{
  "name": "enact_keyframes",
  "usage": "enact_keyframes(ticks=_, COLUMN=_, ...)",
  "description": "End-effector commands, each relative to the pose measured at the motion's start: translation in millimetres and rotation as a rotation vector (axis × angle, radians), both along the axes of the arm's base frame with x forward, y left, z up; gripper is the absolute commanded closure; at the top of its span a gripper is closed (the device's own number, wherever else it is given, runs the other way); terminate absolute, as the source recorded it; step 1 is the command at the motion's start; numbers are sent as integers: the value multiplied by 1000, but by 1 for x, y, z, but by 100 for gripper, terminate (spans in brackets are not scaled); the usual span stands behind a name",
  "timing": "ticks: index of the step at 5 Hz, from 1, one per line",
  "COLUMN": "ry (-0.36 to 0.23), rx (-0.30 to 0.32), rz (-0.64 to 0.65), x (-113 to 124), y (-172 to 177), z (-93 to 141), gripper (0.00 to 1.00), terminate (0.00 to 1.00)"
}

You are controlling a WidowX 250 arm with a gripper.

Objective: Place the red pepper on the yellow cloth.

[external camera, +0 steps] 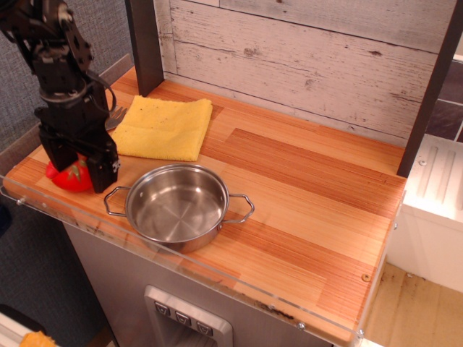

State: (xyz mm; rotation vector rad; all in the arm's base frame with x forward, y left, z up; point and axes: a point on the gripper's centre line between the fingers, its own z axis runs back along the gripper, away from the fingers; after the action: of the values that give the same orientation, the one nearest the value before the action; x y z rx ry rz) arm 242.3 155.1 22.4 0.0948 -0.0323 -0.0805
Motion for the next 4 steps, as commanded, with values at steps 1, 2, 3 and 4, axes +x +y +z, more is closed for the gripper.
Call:
enact_keyframes(ticks=1, ry=7, rx=31, rz=0, x=7, y=6, z=-3, gripper=0, terminate=0)
enact_keyframes(ticks=2, ry=-18, rx=20, rz=-6, x=10, y=3, z=2, gripper=100, terminate=0)
enact_keyframes(ticks=3, ry=-32, rx=20, rz=-13, x=12, y=0, z=6, gripper=100, terminate=0)
enact_keyframes(ticks=4, ry=-65, rx=0, rz=-23, x=14, y=-3, z=16, gripper=100, terminate=0)
